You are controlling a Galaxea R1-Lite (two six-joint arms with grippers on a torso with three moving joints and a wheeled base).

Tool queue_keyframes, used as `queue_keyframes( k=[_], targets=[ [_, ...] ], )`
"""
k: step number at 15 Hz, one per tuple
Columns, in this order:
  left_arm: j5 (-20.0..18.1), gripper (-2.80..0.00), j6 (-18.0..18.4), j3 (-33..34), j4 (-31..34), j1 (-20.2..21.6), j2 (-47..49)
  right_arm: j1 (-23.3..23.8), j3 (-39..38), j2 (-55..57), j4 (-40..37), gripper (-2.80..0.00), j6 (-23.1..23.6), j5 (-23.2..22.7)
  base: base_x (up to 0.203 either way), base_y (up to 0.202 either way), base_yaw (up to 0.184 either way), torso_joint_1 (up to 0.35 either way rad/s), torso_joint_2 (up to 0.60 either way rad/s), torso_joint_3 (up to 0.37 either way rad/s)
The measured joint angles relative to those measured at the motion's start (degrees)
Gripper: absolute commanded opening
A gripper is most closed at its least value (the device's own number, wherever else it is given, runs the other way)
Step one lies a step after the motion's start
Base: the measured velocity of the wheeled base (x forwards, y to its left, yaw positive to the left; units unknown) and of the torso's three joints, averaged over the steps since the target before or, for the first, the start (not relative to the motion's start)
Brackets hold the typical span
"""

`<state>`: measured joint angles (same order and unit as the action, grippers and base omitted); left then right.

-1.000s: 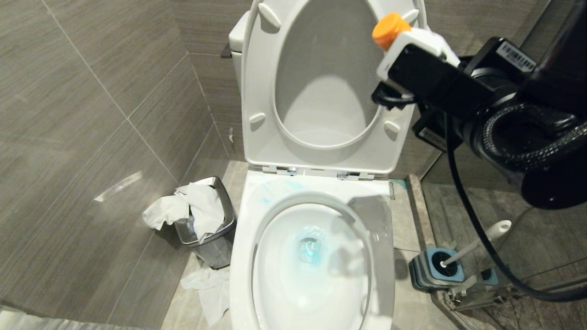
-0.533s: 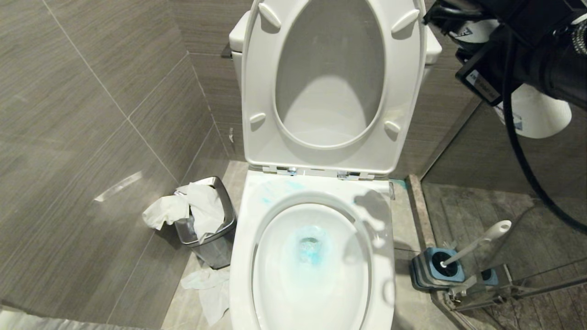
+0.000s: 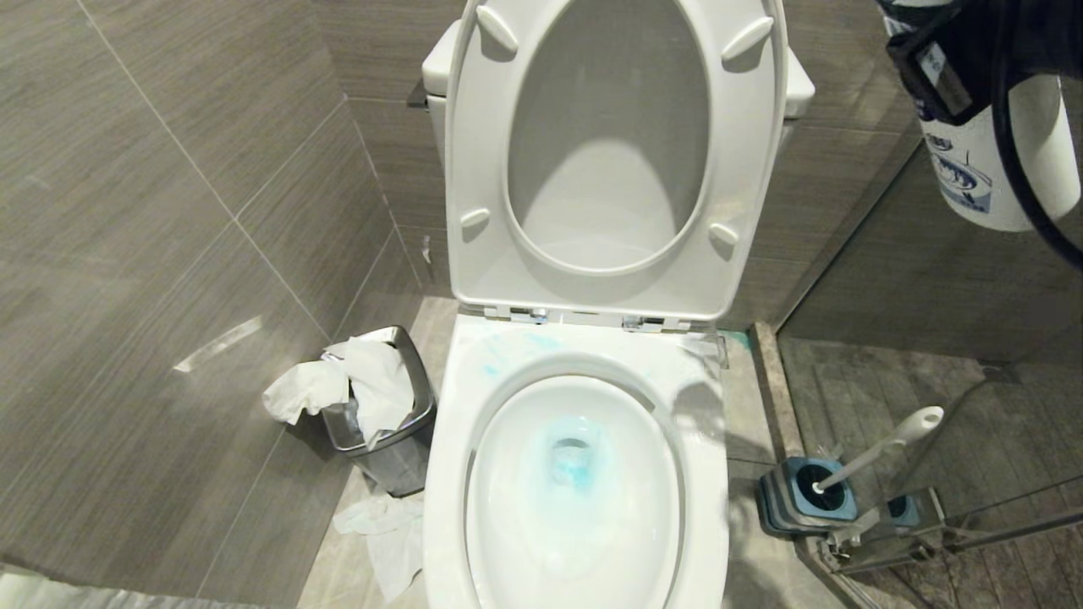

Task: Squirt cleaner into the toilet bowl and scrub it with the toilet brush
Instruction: Place the cleaning agent on the floor

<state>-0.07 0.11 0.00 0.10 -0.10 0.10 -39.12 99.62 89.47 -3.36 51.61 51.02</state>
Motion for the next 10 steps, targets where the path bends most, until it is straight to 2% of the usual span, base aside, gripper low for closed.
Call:
queue_keyframes(
  k=[3, 5, 8, 10],
  targets=[
    [-0.02, -2.8, -0.01, 0.0, -0.02, 0.0, 0.0, 5.02, 9.38, 1.51, -11.08, -2.8, -13.44, -5.3, 0.0, 0.0, 0.0, 0.0, 0.0, 0.0],
    [0.0, -2.8, 0.01, 0.0, -0.01, 0.0, 0.0, 9.24, 12.49, 1.68, -17.27, -2.8, -23.09, -11.79, 0.0, 0.0, 0.0, 0.0, 0.0, 0.0],
    [-0.04, -2.8, -0.01, 0.0, 0.0, 0.0, 0.0, 17.01, 13.31, 1.1, -18.22, -2.8, -33.61, -24.26, 0.0, 0.0, 0.0, 0.0, 0.0, 0.0],
    [-0.02, -2.8, -0.01, 0.0, 0.0, 0.0, 0.0, 22.85, 12.24, 0.23, -18.22, -2.8, -39.23, -34.97, 0.0, 0.0, 0.0, 0.0, 0.0, 0.0]
  ],
)
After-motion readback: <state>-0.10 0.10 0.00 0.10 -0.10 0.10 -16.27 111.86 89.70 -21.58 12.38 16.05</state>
